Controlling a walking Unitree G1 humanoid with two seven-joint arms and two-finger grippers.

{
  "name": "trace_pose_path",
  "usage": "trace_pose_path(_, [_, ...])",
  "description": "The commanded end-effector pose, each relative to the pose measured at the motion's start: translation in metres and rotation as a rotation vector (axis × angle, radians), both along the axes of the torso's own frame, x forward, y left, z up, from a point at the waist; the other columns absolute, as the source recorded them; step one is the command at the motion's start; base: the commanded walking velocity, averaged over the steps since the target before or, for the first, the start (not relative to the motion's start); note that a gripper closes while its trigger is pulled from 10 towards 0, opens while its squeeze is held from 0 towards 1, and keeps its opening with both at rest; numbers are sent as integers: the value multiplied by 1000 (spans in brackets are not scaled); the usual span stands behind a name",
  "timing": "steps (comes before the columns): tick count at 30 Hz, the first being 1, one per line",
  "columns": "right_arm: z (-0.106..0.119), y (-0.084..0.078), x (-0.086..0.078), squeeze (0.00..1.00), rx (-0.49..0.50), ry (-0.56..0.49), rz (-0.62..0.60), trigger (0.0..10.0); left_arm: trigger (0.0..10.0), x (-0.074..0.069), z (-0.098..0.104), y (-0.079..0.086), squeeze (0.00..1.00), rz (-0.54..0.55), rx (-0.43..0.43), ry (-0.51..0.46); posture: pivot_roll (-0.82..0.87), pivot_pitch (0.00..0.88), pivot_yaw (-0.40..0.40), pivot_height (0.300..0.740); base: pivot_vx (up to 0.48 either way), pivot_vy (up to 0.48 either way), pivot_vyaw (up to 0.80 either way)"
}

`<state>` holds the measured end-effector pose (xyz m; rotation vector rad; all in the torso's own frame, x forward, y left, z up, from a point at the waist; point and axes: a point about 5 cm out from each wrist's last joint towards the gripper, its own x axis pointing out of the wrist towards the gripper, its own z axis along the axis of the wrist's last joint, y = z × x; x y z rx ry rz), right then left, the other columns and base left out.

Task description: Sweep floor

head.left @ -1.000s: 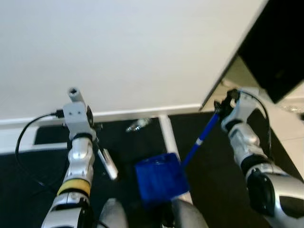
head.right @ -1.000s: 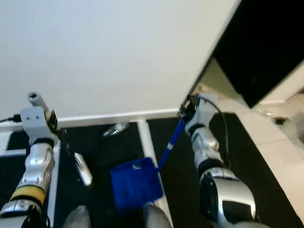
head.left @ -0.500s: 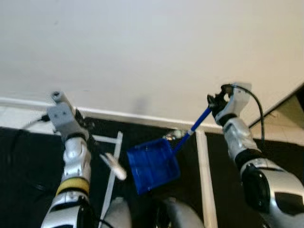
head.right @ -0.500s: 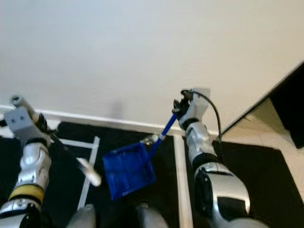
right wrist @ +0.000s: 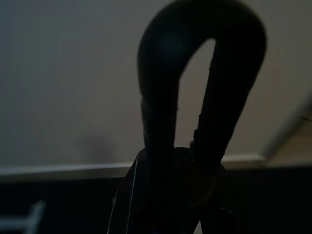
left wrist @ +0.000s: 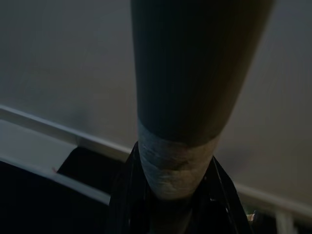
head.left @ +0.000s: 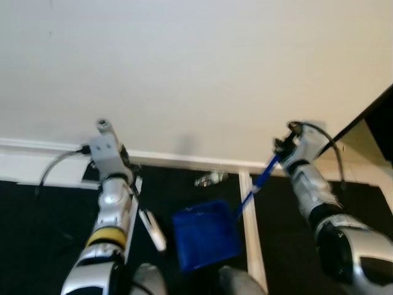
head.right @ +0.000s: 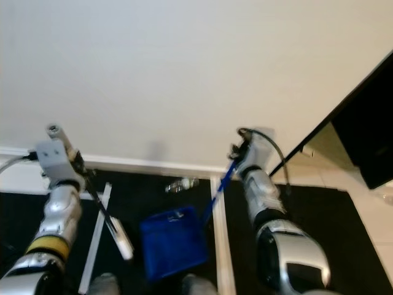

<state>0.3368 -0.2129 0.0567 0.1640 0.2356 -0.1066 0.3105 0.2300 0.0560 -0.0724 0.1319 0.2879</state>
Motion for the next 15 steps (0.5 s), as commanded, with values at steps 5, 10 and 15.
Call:
trace_pose_path(5, [8,-20,-1,0,-3,-46,-128,10000,10000,7,3,0,0,3,-16,4,115,0,-104,740,0,-480,0])
trace_pose_path(10, [8,-35,-3,0,-21,-2,-172,10000,10000,12,5,-2,0,-3,-14,13,104,0,-109,740,0,-480,0])
trace_pose_path(15, [9,-47,-6,0,-28,8,-221,10000,10000,16,10,-2,0,-7,-10,6,95,0,-114,740,0,-480,0])
